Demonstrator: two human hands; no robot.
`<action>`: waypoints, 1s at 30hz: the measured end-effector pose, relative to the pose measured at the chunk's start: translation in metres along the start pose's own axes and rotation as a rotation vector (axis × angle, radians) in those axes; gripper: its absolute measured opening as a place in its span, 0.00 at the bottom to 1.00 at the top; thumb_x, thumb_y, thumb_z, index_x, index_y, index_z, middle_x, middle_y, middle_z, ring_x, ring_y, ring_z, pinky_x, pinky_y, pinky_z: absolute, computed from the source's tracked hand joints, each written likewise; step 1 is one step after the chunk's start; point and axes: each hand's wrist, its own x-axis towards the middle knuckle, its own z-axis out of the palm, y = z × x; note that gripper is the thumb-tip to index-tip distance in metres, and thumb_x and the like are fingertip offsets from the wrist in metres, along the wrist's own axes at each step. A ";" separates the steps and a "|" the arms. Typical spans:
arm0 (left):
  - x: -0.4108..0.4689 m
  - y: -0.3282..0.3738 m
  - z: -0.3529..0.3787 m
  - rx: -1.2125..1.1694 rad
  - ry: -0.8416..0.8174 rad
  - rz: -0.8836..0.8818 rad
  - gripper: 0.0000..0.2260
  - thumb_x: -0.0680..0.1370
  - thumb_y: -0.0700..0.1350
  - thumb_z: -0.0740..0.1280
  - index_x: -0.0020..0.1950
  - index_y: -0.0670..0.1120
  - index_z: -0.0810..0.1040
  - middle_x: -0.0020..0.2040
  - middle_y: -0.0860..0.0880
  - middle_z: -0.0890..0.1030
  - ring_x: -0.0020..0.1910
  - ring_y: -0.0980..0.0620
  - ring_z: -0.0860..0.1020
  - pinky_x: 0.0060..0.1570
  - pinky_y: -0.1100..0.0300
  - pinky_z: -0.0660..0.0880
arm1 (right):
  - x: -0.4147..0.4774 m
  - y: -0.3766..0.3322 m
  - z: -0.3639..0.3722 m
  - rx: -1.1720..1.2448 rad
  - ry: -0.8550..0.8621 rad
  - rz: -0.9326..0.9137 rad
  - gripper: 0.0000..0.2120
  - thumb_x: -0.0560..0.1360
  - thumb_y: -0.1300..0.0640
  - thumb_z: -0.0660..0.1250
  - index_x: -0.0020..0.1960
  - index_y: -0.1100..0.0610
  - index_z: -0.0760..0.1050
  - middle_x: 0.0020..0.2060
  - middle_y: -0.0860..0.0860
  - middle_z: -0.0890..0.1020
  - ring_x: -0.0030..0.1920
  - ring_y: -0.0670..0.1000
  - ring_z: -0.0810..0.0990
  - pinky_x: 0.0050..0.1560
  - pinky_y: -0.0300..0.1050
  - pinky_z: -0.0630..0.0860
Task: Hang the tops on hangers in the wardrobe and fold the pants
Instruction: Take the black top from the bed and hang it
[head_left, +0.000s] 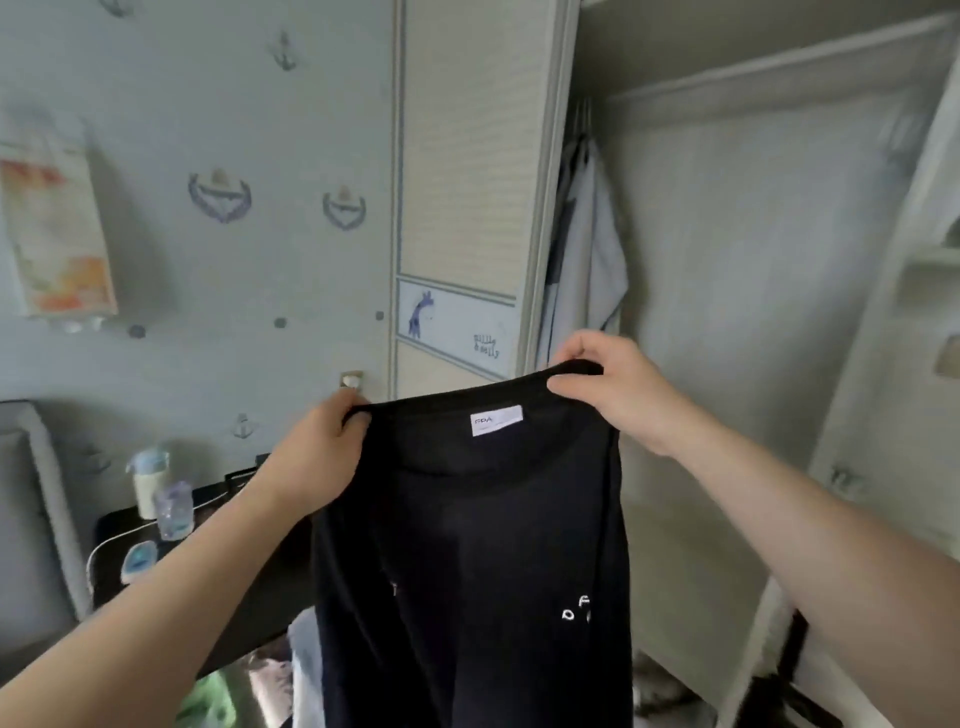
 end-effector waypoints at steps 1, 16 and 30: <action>0.018 0.022 0.011 -0.035 0.015 0.052 0.07 0.82 0.50 0.64 0.44 0.54 0.75 0.38 0.54 0.80 0.40 0.54 0.79 0.36 0.59 0.70 | 0.011 0.005 -0.027 -0.027 0.030 -0.011 0.09 0.73 0.63 0.72 0.42 0.50 0.78 0.39 0.42 0.84 0.39 0.40 0.80 0.42 0.34 0.74; 0.284 0.278 0.121 -0.165 -0.117 0.447 0.11 0.85 0.46 0.59 0.49 0.42 0.75 0.42 0.47 0.78 0.42 0.50 0.76 0.43 0.56 0.70 | 0.172 0.020 -0.322 -0.580 0.437 0.054 0.14 0.73 0.68 0.62 0.43 0.54 0.84 0.39 0.47 0.83 0.42 0.47 0.79 0.36 0.35 0.70; 0.458 0.432 0.222 -0.249 0.199 0.702 0.14 0.85 0.45 0.57 0.41 0.42 0.69 0.40 0.44 0.75 0.45 0.41 0.74 0.44 0.53 0.64 | 0.288 0.034 -0.403 -1.203 0.641 0.359 0.10 0.76 0.69 0.59 0.53 0.62 0.75 0.53 0.59 0.77 0.45 0.59 0.80 0.48 0.50 0.80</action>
